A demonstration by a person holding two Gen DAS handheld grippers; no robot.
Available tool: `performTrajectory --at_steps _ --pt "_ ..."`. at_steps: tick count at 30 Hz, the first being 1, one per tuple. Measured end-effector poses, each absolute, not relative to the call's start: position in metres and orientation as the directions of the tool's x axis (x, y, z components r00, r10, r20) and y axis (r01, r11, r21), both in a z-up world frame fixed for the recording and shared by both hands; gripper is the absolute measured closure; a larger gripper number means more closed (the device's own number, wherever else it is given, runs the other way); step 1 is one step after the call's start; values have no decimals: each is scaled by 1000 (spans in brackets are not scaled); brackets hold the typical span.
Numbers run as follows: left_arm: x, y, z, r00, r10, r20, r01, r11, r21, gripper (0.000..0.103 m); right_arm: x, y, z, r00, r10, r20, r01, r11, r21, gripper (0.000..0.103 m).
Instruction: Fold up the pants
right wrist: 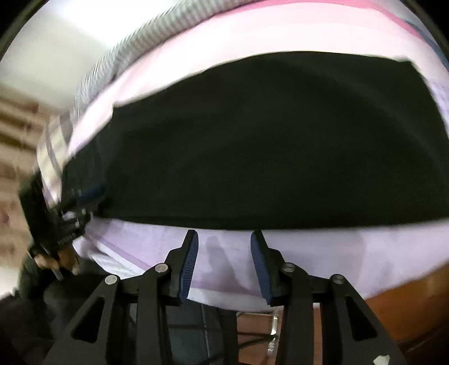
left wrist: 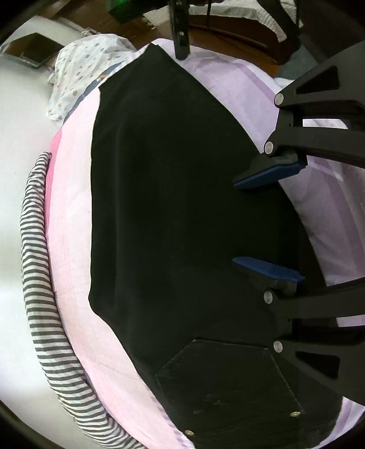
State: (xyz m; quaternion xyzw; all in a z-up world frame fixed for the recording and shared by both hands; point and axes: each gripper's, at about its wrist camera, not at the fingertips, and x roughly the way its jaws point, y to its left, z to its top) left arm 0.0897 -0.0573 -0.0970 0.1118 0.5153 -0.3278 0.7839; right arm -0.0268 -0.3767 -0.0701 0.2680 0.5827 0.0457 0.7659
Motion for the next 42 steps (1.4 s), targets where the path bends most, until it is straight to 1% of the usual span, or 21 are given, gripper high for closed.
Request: performTrajectory --at_steps 4,7,11,16,19,26,28,29,31,32,36,38,40,42 --pt "91 -63 -90 273 -404 -873 617 770 -163 51 -70 -448 -68 472 330 -817 419 732 537 65" --pt "92 -74 -84 279 -421 -863 625 762 -170 51 -100 -491 -73 568 277 -775 508 623 595 65" --pt "91 -99 -77 275 -440 -855 652 739 -171 51 -118 -523 -81 620 221 -753 573 527 627 65" --pt "88 -129 -75 252 -462 -850 689 702 -177 51 -124 -545 -93 629 187 -755 613 478 629 65" --pt "86 -141 -79 228 -460 -858 702 688 -183 51 -126 -554 -99 629 180 -756 623 466 629 65" --pt "77 -154 -93 154 -444 -882 724 658 -205 51 -111 -563 -103 675 159 -720 599 453 661 66" --pt "74 -156 -97 125 -450 -884 730 645 -225 51 -104 -565 -105 686 148 -712 594 451 666 68" --pt "72 -157 -99 117 -451 -885 732 641 -230 50 -101 -566 -106 688 148 -711 593 449 668 72" --pt "69 -158 -99 126 -451 -883 744 632 -217 48 -97 -567 -110 689 148 -710 595 444 670 82" --pt "68 -159 -99 128 -453 -882 747 630 -215 47 -95 -568 -112 683 147 -716 603 441 665 93" --pt "69 -158 -99 122 -464 -877 742 629 -230 46 -100 -565 -104 723 164 -671 573 401 715 94" --pt "74 -153 -97 116 -478 -871 725 640 -254 46 -95 -558 -90 764 195 -615 520 376 766 94" --pt "84 -143 -92 124 -508 -853 688 663 -295 46 -81 -546 -73 779 227 -584 474 395 787 94" --pt "95 -128 -83 145 -536 -831 639 693 -335 46 -64 -528 -59 776 253 -578 440 440 783 94"
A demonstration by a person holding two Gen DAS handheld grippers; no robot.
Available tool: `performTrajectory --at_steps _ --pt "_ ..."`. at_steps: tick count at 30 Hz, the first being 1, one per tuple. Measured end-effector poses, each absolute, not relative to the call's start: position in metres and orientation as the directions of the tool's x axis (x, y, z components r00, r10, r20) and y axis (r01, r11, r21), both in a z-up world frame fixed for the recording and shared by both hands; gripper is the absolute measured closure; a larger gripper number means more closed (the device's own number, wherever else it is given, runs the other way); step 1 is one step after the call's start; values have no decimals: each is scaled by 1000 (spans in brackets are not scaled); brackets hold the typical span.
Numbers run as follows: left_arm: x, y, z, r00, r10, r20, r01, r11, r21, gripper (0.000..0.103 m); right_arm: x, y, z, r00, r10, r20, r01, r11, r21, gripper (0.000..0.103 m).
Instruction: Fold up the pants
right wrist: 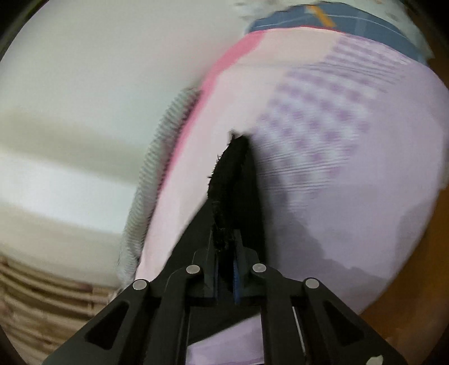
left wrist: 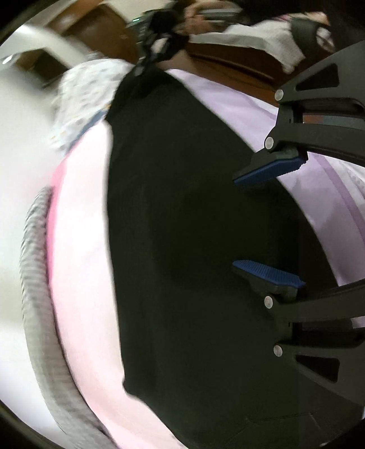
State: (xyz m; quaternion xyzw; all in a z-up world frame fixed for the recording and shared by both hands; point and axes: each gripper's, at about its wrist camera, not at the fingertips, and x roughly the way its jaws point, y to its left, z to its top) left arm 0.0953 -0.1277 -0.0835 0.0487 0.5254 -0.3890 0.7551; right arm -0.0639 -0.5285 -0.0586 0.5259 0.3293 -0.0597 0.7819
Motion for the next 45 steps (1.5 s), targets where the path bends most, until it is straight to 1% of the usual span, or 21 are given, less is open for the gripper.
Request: performTrajectory --at_steps 4,8,11,16,18,21,24,29,31,32,33,34,35,36,39,42,45 --pt "120 -85 -65 216 -575 -789 524 751 -403 46 -14 -476 -33 754 355 -552 330 522 786 94" --pt "132 -37 -48 307 -565 -766 444 797 -409 46 37 -413 -23 703 471 -533 222 567 793 94" --pt "135 -4 -44 350 -546 -761 402 821 -405 45 64 -366 -27 644 551 -530 160 581 798 94" --pt "133 27 -53 352 -540 -764 339 835 -434 45 94 -269 -51 479 660 -579 67 630 774 94" --pt "132 32 -58 337 -549 -765 317 831 -457 45 100 -233 -66 399 679 -616 46 656 753 94" --pt "128 36 -67 322 -558 -764 301 826 -477 45 97 -198 -83 320 670 -670 15 703 711 94" --pt "129 38 -68 323 -572 -754 294 818 -495 45 99 -185 -85 305 660 -687 -8 723 691 94" --pt "132 46 -69 324 -605 -727 281 795 -537 45 103 -176 -80 328 672 -663 -39 711 702 94" --pt "132 49 -71 319 -616 -721 269 788 -554 45 106 -165 -87 296 674 -677 -43 717 695 91" --pt "133 49 -73 315 -616 -722 263 787 -558 45 106 -168 -91 285 673 -682 -36 719 694 86" --pt "132 49 -75 312 -617 -723 259 787 -560 45 106 -166 -98 269 685 -677 -11 705 709 79" --pt "132 48 -76 303 -620 -724 256 784 -565 45 105 -166 -103 255 703 -664 8 685 729 74" --pt "131 47 -77 297 -621 -725 256 784 -566 45 106 -166 -105 244 712 -659 15 676 736 65" --pt "130 45 -78 291 -622 -727 258 783 -566 45 105 -164 -105 239 710 -663 18 679 734 62" --pt "128 39 -79 273 -627 -729 274 778 -566 45 100 -165 -91 245 690 -681 -29 707 707 62" --pt "127 31 -81 240 -650 -721 286 757 -588 45 92 -190 -74 331 667 -668 -17 711 703 58" --pt "128 20 -87 194 -675 -712 290 733 -615 45 85 -222 -63 417 634 -651 18 711 703 58"
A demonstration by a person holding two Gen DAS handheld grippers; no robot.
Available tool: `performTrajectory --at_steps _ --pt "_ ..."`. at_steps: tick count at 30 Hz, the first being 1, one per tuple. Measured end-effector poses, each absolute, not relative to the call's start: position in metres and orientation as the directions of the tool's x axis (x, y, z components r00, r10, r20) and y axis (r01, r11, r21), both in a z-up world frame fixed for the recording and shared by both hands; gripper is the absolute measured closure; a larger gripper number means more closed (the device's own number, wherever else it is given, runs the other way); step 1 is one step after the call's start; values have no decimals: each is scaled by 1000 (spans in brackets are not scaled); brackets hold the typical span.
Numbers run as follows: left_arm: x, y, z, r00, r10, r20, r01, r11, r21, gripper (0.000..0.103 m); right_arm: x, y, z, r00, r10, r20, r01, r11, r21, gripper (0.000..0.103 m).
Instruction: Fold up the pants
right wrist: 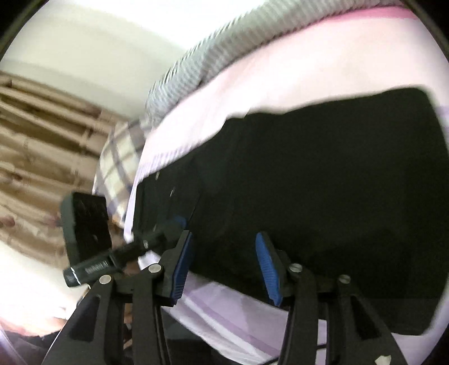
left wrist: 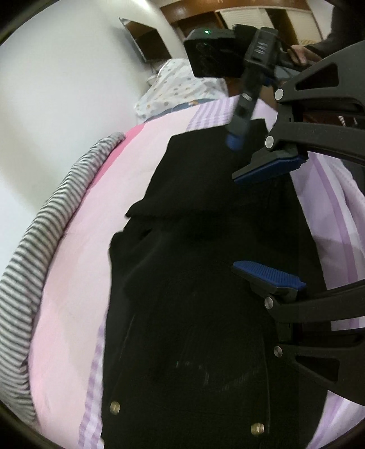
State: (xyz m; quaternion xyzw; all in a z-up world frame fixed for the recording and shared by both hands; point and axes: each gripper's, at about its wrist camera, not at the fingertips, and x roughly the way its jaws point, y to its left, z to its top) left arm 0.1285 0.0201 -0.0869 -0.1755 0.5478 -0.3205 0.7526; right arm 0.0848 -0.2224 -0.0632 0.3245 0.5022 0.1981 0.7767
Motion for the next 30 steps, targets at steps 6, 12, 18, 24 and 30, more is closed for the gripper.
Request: performTrajectory --at_steps 6,12,18,24,30 --pt "144 0 -98 158 -669 -727 293 734 -612 45 74 -275 -55 525 577 -626 97 690 717 53" --pt "161 -19 -110 129 -651 -748 306 743 -595 45 69 -307 -59 579 544 -608 149 662 735 53" --pt "166 -47 -112 35 -698 -715 352 678 -645 47 71 -320 -69 587 537 -607 185 640 746 53" --pt "162 -49 -124 16 -702 -712 284 686 -670 93 74 -319 -79 566 526 -634 208 653 728 53" --pt "145 -55 -90 105 -657 -746 349 727 -591 95 76 -313 -80 545 477 -690 220 713 666 53"
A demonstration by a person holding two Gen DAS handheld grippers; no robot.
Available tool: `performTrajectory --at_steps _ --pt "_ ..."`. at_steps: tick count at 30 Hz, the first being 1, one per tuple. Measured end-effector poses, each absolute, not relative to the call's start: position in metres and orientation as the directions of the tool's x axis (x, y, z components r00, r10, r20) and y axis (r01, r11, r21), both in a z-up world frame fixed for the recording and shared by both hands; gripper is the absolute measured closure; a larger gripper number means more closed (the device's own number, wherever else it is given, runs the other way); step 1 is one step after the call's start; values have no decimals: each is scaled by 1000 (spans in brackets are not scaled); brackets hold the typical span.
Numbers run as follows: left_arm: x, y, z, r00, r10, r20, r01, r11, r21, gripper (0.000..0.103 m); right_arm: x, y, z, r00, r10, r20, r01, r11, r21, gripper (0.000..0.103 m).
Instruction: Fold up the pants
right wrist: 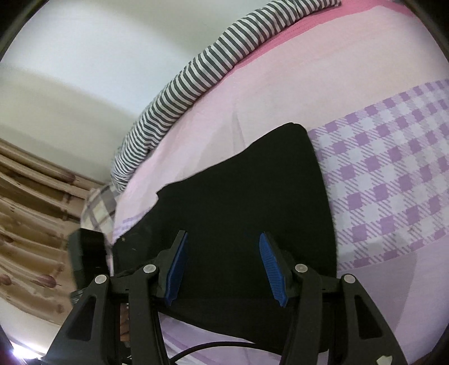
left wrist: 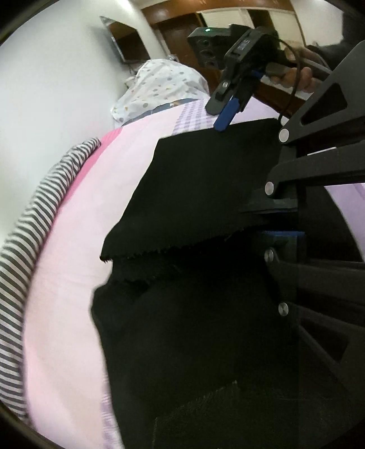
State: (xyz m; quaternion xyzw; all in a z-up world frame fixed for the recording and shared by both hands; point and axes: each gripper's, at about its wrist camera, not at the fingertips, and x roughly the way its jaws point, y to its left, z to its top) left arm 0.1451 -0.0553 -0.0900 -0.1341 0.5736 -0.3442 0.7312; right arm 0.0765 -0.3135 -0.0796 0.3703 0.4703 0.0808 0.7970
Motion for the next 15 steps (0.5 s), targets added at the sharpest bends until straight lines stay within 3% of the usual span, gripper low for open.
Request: performTrajectory --at_steps 4,10,15 --pt "142 -48 -81 113 -635 -764 346 746 -569 95 77 -309 -78 539 464 -703 209 735 645 53" --pt "142 -35 -109 85 -597 -797 291 780 -554 94 80 -298 -89 480 427 -766 230 782 580 53" --pt "140 -41 -103 103 -579 -809 314 790 -526 87 82 -297 -99 453 411 -791 247 794 555 55"
